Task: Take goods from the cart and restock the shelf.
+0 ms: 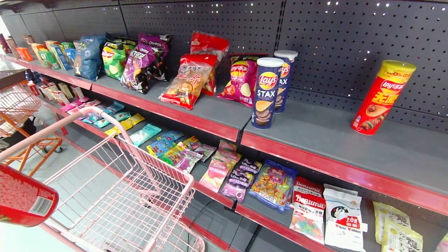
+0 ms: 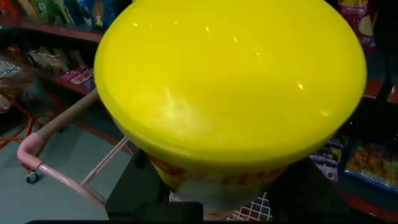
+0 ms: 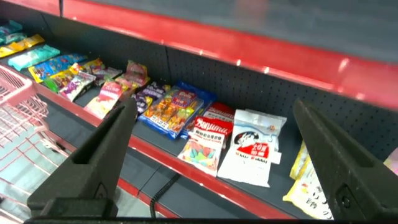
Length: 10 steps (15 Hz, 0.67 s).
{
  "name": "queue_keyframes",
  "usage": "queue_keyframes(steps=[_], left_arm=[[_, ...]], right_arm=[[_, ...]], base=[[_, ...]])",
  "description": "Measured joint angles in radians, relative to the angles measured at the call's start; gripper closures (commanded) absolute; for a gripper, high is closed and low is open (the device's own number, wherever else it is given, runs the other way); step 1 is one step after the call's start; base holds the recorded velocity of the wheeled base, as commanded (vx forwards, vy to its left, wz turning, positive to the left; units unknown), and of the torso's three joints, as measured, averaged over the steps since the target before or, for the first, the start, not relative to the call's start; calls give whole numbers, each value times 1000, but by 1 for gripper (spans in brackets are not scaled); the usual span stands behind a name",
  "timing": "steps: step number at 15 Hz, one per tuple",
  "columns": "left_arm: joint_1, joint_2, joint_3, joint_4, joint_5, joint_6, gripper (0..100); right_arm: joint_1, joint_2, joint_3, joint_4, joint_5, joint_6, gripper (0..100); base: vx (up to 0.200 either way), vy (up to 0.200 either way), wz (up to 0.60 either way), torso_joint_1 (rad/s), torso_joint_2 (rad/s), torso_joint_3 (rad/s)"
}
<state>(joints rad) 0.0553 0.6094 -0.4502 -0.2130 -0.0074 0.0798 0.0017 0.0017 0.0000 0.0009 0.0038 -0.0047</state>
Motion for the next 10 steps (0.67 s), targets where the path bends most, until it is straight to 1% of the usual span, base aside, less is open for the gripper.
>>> queue_keyframes(steps=[1,3,5,7,8,10], left_arm=[[-1,-12,-3,1,12,0,100],[-1,-35,-2,21,7,6,100],[-5,-51,3,28,1,6,100],[-3,-58,-1,30,10,5,100],[-3,-60,-2,46,12,6,100],[-2,-64,-2,63,23,14,100]], right_arm=[[0,0,0,0,0,0,0],[1,0,0,0,0,1,0],[1,0,0,0,0,3,0],[1,0,0,0,0,3,0],[1,0,0,0,0,3,0],[1,0,0,0,0,3,0]], base=[[0,0,-600,188,-461,-281],[0,0,-600,156,-373,-212],[0,0,-600,41,-63,-49],[0,0,-600,22,-15,-17],[0,0,-600,2,-17,2],[0,0,-600,5,5,2]])
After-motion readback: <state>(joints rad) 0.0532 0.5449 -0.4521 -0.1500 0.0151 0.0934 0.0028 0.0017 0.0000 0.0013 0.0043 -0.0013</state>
